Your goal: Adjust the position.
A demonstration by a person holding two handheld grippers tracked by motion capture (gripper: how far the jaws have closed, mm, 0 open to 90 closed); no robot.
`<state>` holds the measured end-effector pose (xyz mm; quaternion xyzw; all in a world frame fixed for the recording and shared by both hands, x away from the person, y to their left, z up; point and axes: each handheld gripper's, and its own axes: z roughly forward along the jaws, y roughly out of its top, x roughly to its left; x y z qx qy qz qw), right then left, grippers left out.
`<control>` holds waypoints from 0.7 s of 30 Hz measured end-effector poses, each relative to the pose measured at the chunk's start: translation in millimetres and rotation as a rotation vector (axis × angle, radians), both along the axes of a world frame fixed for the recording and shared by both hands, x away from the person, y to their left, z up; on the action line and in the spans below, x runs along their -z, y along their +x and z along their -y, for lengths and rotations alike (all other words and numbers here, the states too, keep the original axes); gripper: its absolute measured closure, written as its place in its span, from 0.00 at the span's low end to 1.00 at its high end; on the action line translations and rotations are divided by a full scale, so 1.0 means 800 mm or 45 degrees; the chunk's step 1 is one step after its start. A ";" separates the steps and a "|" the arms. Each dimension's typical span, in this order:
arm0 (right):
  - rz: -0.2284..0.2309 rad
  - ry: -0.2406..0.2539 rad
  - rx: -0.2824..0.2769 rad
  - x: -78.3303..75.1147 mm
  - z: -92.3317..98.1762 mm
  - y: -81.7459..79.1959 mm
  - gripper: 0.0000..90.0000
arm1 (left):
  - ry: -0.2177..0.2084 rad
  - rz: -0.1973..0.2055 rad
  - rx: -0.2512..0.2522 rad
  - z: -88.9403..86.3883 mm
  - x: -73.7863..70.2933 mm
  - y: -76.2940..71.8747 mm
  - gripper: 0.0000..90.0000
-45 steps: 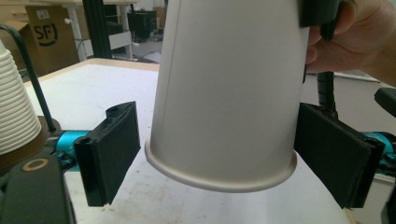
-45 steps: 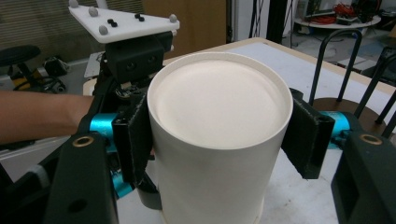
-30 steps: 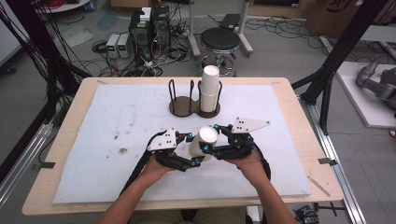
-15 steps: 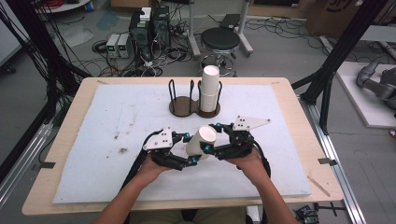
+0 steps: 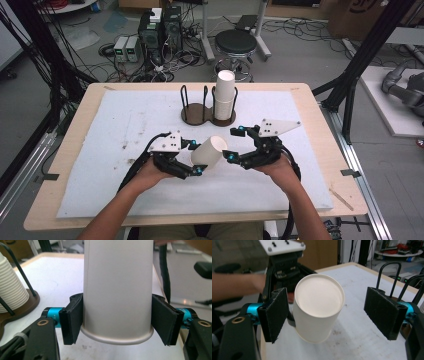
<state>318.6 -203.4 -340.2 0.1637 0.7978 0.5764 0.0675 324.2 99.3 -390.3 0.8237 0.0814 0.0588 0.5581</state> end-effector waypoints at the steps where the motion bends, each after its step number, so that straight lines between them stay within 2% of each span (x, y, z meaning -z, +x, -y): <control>1: 0.014 -0.029 -0.012 -0.002 0.000 0.000 0.23 | 0.025 0.001 0.012 0.000 -0.002 0.001 0.35; 2: 0.029 -0.089 -0.042 -0.005 -0.001 0.001 0.23 | 0.041 -0.001 0.015 0.000 -0.004 0.000 0.35; 4: 0.036 -0.113 -0.052 -0.006 -0.001 0.002 0.23 | 0.084 0.001 0.029 0.000 -0.006 0.000 0.35; 6: 0.049 -0.175 -0.096 -0.010 -0.002 0.006 0.23 | 0.126 0.000 0.036 0.002 -0.009 0.000 0.35; 7: 0.048 -0.195 -0.112 -0.011 -0.002 0.006 0.23 | 0.165 0.002 0.044 0.003 -0.011 0.000 0.35; 9: 0.062 -0.239 -0.156 -0.012 -0.005 0.008 0.23 | 0.178 -0.004 0.045 0.004 -0.012 0.000 0.35; 10: 0.062 -0.239 -0.156 -0.012 -0.005 0.008 0.23 | 0.196 -0.009 0.048 0.005 -0.012 0.000 0.35; 11: 0.072 -0.284 -0.192 -0.013 -0.010 0.008 0.23 | 0.209 -0.008 0.048 0.006 -0.012 0.000 0.35; 12: 0.072 -0.284 -0.192 -0.013 -0.010 0.008 0.23 | 0.225 -0.006 0.058 0.007 -0.013 0.000 0.35; 13: 0.073 -0.331 -0.217 -0.013 -0.015 0.009 0.23 | 0.227 -0.014 0.072 0.010 -0.012 -0.001 0.35; 17: 0.074 -0.381 -0.245 -0.012 -0.024 0.011 0.23 | 0.242 -0.015 0.095 0.014 -0.009 -0.003 0.35; 21: 0.046 -0.468 -0.325 -0.004 -0.041 0.012 0.23 | 0.269 -0.019 0.129 0.021 -0.005 -0.006 0.35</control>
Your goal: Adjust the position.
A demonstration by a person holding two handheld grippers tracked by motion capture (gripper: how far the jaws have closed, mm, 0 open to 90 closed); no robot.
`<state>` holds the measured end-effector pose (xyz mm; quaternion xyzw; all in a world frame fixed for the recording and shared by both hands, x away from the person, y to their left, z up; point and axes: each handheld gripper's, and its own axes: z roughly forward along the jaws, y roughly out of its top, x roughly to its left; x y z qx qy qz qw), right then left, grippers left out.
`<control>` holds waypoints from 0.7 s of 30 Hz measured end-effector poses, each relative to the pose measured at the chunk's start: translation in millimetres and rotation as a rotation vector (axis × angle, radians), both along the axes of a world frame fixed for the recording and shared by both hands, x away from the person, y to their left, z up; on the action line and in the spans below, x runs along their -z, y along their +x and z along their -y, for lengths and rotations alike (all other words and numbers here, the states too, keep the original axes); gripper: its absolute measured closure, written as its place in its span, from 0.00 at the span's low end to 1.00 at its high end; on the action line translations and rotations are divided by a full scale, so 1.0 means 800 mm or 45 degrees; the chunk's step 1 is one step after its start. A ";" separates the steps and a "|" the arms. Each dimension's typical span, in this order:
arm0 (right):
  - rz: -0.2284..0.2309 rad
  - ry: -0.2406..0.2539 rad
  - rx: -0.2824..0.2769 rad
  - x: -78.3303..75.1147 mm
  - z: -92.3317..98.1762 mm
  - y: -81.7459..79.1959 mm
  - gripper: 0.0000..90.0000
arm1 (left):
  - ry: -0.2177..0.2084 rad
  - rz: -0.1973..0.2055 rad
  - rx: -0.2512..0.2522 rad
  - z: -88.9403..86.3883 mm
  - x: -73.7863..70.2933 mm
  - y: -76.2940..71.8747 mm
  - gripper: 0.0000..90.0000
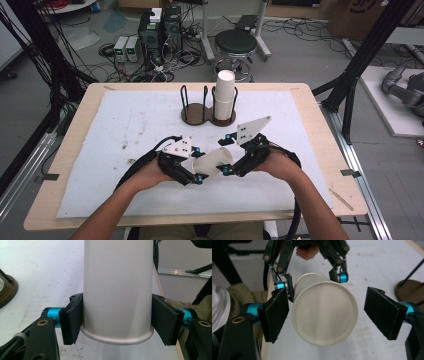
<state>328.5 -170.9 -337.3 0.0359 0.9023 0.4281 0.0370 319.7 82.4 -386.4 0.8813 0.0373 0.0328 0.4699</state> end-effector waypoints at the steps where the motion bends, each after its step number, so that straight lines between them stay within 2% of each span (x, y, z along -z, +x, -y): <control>1: -0.004 -0.017 -0.011 0.002 -0.003 0.000 0.23 | 0.000 0.000 0.000 0.000 0.000 0.000 0.35; 4: -0.017 -0.070 -0.031 0.007 -0.009 0.000 0.24 | -0.003 -0.009 0.010 0.001 0.001 -0.001 0.34; 6: -0.023 -0.082 -0.039 0.008 -0.011 0.000 0.25 | -0.005 -0.011 0.017 0.002 0.002 -0.002 0.34; 7: -0.040 -0.099 -0.070 0.010 -0.013 0.000 0.31 | 0.002 -0.010 0.025 0.002 0.002 -0.002 0.34; 11: -0.042 -0.113 -0.088 0.011 -0.016 0.000 0.32 | 0.009 -0.014 0.037 0.003 0.003 -0.002 0.34; 13: -0.050 -0.124 -0.102 0.013 -0.017 0.000 0.37 | 0.007 -0.018 0.037 0.004 0.003 -0.003 0.34; 18: -0.065 -0.132 -0.099 0.013 -0.016 0.000 0.37 | 0.000 -0.025 0.032 0.004 0.004 -0.003 0.30; 20: -0.067 -0.127 -0.100 0.013 -0.016 0.001 0.36 | -0.045 -0.032 0.038 0.003 0.004 -0.004 0.29; 21: -0.076 -0.122 -0.104 0.013 -0.015 0.000 0.36 | -0.081 -0.039 0.040 0.002 0.005 -0.004 0.24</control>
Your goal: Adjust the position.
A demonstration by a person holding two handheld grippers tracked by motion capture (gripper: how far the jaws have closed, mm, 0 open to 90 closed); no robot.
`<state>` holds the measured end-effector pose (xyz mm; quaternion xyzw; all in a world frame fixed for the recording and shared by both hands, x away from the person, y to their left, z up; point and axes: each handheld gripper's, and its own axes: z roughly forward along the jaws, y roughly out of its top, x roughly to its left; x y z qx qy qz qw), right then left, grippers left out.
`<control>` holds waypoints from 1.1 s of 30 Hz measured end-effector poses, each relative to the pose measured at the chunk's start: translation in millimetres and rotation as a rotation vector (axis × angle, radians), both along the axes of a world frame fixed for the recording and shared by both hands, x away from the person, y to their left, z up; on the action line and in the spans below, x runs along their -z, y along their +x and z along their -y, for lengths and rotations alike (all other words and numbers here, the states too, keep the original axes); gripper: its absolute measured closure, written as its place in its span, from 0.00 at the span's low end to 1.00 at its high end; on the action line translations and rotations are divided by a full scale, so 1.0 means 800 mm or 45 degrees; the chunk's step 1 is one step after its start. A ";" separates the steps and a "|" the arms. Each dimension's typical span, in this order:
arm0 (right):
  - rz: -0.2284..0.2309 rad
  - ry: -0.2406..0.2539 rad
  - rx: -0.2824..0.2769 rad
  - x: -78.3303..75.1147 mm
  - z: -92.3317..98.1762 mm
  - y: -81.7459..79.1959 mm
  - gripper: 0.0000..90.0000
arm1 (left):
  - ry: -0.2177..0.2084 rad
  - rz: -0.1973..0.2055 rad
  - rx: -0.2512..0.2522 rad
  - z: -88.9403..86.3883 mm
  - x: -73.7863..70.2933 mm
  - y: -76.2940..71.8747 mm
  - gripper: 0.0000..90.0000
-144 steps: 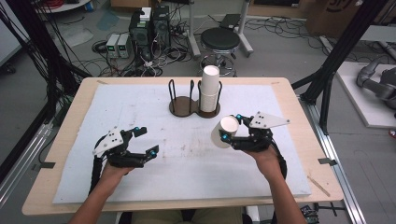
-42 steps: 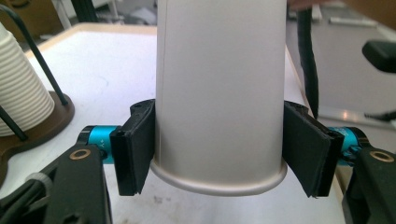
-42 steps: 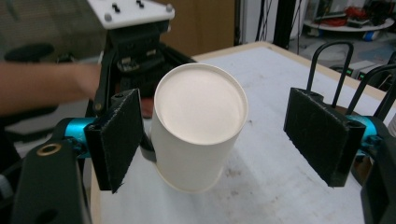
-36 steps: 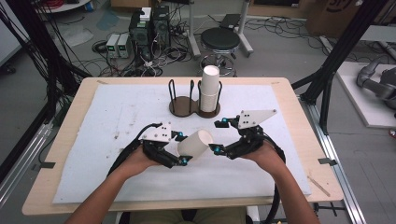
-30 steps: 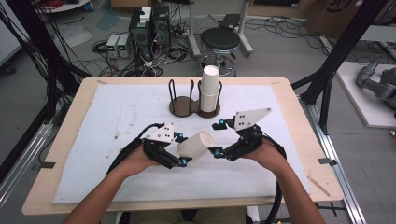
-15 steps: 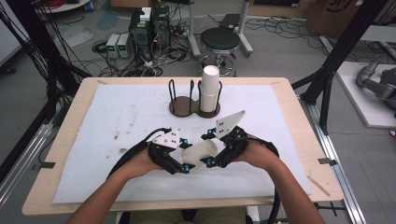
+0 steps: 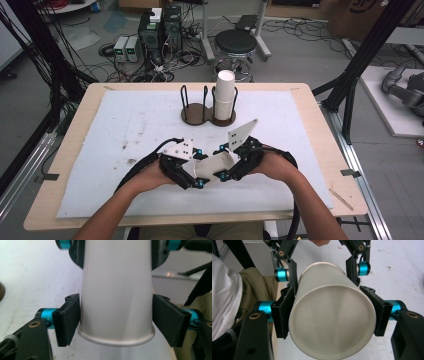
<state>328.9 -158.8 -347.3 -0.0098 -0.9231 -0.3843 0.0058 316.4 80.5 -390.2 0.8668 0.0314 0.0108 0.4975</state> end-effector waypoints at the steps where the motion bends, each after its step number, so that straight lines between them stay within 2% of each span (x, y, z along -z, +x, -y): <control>1: 0.000 0.000 0.000 0.000 0.000 0.000 0.36 | -0.029 -0.008 -0.009 -0.001 0.001 0.000 0.24; 2: -0.007 -0.002 0.003 0.000 0.001 -0.001 0.36 | -0.045 -0.007 -0.018 -0.002 0.002 0.000 0.20; 6: -0.005 0.008 0.010 0.000 0.004 0.000 0.36 | -0.084 -0.011 -0.069 -0.010 0.006 0.000 0.20; 8: -0.012 0.024 0.030 0.001 0.010 0.000 0.36 | -0.121 -0.011 -0.094 -0.016 0.008 -0.001 0.20; 12: -0.012 0.035 0.058 0.003 0.017 0.002 0.36 | -0.222 0.000 -0.132 -0.029 0.010 -0.001 0.20; 13: -0.016 0.047 0.070 0.004 0.020 0.001 0.36 | -0.276 0.004 -0.161 -0.035 0.011 -0.001 0.20; 15: -0.014 0.049 0.074 0.006 0.022 0.001 0.36 | -0.293 0.009 -0.173 -0.037 0.012 -0.001 0.20; 20: -0.015 0.086 0.116 0.013 0.031 0.000 0.36 | -0.417 -0.003 -0.203 -0.046 0.017 -0.002 0.20; 25: -0.024 0.161 0.151 0.020 0.041 -0.002 0.36 | -0.483 0.000 -0.202 -0.048 0.021 -0.004 0.21; 26: -0.026 0.182 0.161 0.021 0.043 -0.002 0.36 | -0.492 0.006 -0.207 -0.048 0.021 -0.004 0.21; 27: -0.042 0.230 0.171 0.023 0.047 -0.003 0.36 | -0.499 0.021 -0.203 -0.048 0.022 -0.005 0.21; 29: -0.047 0.277 0.179 0.024 0.051 -0.004 0.36 | -0.497 0.033 -0.198 -0.046 0.022 -0.005 0.21; 30: -0.047 0.277 0.179 0.024 0.051 -0.004 0.36 | -0.498 0.030 -0.190 -0.046 0.023 -0.006 0.21; 33: -0.075 0.347 0.200 0.028 0.056 -0.005 0.36 | -0.494 0.055 -0.179 -0.042 0.024 -0.008 0.21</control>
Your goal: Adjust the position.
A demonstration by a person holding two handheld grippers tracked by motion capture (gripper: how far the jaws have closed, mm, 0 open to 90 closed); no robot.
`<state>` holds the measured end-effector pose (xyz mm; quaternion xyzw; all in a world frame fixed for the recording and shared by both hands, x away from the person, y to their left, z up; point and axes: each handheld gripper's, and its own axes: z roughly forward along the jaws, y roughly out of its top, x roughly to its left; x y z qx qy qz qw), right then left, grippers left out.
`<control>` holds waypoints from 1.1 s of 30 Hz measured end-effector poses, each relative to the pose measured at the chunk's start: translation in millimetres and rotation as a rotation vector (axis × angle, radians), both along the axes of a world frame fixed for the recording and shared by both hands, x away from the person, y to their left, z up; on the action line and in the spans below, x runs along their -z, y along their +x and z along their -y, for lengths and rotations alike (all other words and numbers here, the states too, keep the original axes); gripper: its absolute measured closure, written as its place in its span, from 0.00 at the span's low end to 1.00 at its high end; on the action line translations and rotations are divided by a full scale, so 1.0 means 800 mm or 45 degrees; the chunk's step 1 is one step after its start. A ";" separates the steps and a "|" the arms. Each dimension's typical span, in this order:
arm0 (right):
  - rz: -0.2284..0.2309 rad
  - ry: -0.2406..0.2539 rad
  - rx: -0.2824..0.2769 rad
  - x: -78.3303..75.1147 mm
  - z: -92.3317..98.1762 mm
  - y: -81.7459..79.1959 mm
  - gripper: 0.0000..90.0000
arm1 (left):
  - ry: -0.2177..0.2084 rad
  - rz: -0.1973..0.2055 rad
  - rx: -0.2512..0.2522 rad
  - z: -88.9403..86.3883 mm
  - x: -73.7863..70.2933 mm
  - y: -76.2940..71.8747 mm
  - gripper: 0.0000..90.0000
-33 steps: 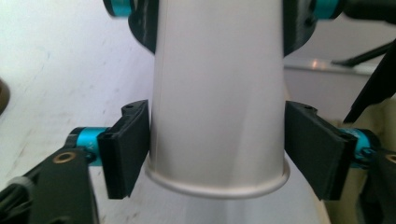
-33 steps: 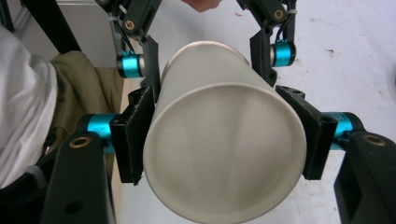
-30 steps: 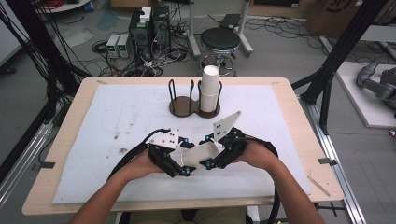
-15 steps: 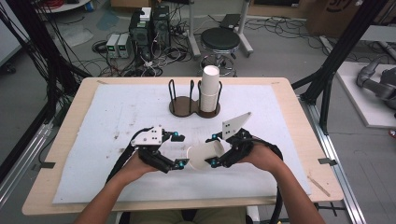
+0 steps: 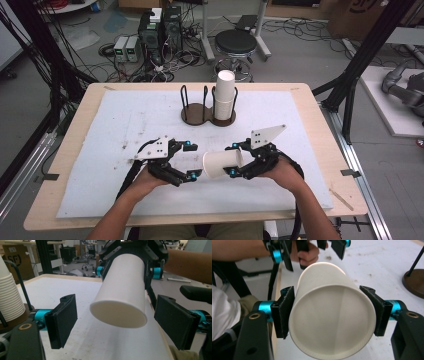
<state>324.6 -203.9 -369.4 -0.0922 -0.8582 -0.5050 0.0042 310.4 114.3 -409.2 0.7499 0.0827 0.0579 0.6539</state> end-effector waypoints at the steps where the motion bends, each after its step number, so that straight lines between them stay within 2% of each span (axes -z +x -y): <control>1: -0.012 0.024 0.002 0.002 0.002 0.000 0.36 | 0.002 0.002 0.002 0.001 0.000 0.000 0.21; 2: -0.019 0.059 0.006 0.004 0.003 -0.001 0.36 | -0.010 -0.016 -0.007 0.003 0.001 -0.001 0.18; 3: -0.019 0.059 0.006 0.004 0.003 -0.001 0.36 | -0.010 -0.016 -0.007 0.003 0.001 -0.001 0.17; 4: -0.031 0.085 0.008 0.006 0.004 -0.001 0.36 | -0.015 -0.018 -0.004 0.005 0.001 -0.001 0.17; 7: -0.032 0.096 0.017 0.009 0.004 0.000 0.36 | -0.023 -0.010 0.019 0.010 0.000 -0.004 0.17; 15: -0.067 0.145 0.002 0.015 0.002 0.000 0.36 | -0.038 0.004 0.020 0.019 0.002 -0.002 0.17; 20: -0.095 0.203 -0.007 0.013 0.004 0.001 0.36 | -0.042 0.008 0.043 0.025 0.002 -0.003 0.17; 28: -0.124 0.230 -0.037 0.013 0.000 -0.001 0.36 | -0.046 0.009 0.065 0.035 0.002 -0.002 0.17; 31: -0.110 0.245 -0.037 0.013 -0.001 0.001 0.37 | -0.046 0.005 0.068 0.035 0.002 -0.002 0.17; 33: -0.130 0.253 -0.038 0.013 0.000 0.000 0.37 | -0.045 0.008 0.073 0.035 0.002 -0.002 0.18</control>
